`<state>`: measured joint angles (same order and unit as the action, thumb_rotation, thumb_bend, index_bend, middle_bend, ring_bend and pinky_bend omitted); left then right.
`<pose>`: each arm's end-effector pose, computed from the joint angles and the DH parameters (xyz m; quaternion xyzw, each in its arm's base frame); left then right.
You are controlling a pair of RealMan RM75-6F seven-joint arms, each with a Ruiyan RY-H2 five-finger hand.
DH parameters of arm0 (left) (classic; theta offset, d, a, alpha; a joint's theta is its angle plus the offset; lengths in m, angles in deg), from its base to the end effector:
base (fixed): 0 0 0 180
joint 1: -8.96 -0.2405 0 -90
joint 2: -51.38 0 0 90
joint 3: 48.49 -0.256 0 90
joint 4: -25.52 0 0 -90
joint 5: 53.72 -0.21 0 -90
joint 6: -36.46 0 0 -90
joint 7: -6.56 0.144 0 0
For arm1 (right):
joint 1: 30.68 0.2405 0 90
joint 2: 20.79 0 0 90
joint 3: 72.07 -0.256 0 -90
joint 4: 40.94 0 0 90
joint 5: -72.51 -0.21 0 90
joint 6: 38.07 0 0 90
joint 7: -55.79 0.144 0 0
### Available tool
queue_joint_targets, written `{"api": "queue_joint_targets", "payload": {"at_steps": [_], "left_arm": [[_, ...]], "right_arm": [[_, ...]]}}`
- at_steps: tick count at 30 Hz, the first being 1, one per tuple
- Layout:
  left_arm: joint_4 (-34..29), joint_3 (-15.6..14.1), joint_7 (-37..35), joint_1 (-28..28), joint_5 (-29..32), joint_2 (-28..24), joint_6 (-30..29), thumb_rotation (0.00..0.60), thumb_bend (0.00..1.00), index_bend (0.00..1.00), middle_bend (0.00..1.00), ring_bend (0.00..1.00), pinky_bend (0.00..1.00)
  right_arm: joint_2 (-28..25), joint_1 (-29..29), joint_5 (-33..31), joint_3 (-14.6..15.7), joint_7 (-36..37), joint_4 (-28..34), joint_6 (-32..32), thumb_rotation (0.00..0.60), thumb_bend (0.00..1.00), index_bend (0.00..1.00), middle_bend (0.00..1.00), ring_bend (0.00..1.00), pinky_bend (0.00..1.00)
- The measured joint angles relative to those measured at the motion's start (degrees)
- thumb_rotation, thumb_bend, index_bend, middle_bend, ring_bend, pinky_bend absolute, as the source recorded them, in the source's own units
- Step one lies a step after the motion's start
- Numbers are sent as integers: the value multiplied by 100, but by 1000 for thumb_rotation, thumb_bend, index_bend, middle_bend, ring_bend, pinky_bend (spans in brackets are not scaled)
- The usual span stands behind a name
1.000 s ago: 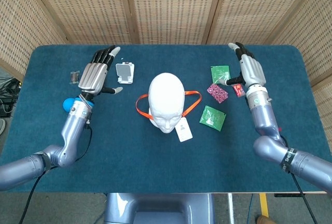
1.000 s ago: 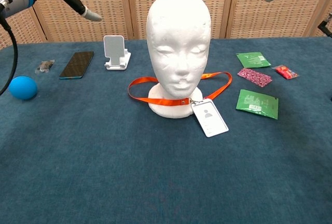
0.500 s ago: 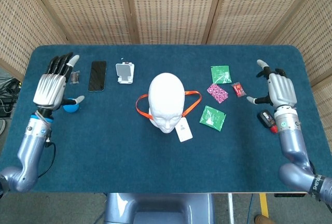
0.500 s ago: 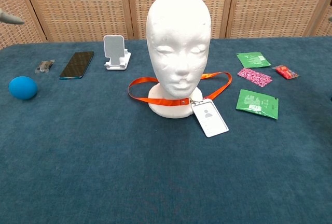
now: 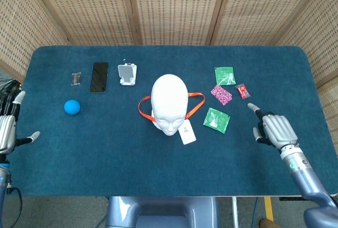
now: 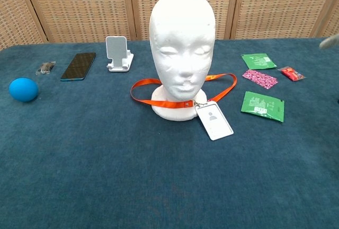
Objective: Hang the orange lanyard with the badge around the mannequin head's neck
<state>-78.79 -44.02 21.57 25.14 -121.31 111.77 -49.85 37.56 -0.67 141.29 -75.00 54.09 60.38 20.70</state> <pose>-0.2730 0.2355 0.1795 -0.5603 -0.3680 -0.3597 0.6490 -0.2430 -0.2897 0.1287 0.6808 -0.4562 0.3312 0.4676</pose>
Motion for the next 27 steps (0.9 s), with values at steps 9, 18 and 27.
{"api": "queue_joint_targets", "payload": {"at_steps": [9, 18, 27], "left_arm": [[17, -98, -158, -322, -182, 8, -103, 600, 0, 0, 0, 0, 0], [310, 0, -345, -303, -233, 78, 239, 600, 0, 0, 0, 0, 0], [380, 105, -480, -307, -233, 78, 385, 600, 0, 0, 0, 0, 0]], "right_arm": [[500, 179, 632, 238, -14, 22, -727, 600, 826, 124, 872, 839, 1000], [1281, 640, -300, 6, -943, -148, -1121, 600, 836, 131, 877, 842, 1000], [1950, 1124, -1395, -80, -1825, -373, -1342, 600, 836, 157, 877, 842, 1000]]}}
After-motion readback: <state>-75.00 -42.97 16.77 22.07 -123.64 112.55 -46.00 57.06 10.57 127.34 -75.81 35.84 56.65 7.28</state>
